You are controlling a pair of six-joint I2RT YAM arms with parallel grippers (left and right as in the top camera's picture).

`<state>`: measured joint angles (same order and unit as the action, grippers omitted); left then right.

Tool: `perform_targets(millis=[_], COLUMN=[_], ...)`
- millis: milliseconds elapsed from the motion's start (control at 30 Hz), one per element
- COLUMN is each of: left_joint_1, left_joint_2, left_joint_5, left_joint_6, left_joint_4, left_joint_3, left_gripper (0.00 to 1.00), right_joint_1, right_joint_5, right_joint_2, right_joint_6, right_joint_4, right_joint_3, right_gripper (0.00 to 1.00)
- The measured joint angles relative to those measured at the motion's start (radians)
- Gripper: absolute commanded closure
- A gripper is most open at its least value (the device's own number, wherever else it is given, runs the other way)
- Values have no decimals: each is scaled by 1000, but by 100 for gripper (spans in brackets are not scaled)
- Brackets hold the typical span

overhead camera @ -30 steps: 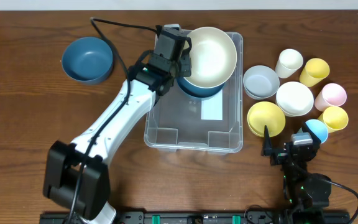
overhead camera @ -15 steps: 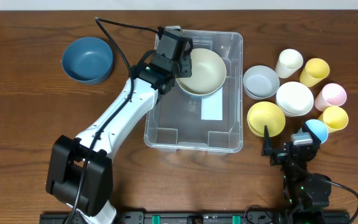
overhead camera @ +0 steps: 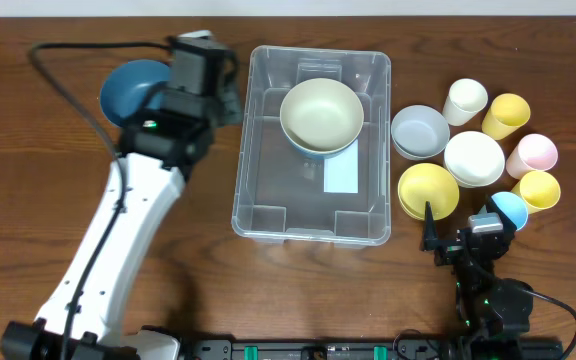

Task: Pack container
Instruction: 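Lower the cream bowl into the teal bowl and release it, then withdraw the left gripper toward the remaining teal bowl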

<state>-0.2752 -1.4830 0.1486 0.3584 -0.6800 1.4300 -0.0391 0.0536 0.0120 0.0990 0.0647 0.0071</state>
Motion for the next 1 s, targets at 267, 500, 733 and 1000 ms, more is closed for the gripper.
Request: perform_targets(millis=[267,500,733,1000], left_joint_1=[254,427,505,544], left_joint_2=[11,11,10,-3], left_joint_5=[16,-10,-44,-53], left_joint_6=[17,62,87,93], left_joint_4=[-137,-158,-157,-156], left_joint_3=[1,1,1,1], left_gripper=[45,44,43,39], right_joint_1=[0,0,0,0], right_joint_5=[0,0,0,0], right_joint_2=[0,0,0,0], right_joint_6=[0,0,0,0], right_joint_4=[0,0,0,0], right_joint_3=[0,0,0,0], right_gripper=[1,1,1,1])
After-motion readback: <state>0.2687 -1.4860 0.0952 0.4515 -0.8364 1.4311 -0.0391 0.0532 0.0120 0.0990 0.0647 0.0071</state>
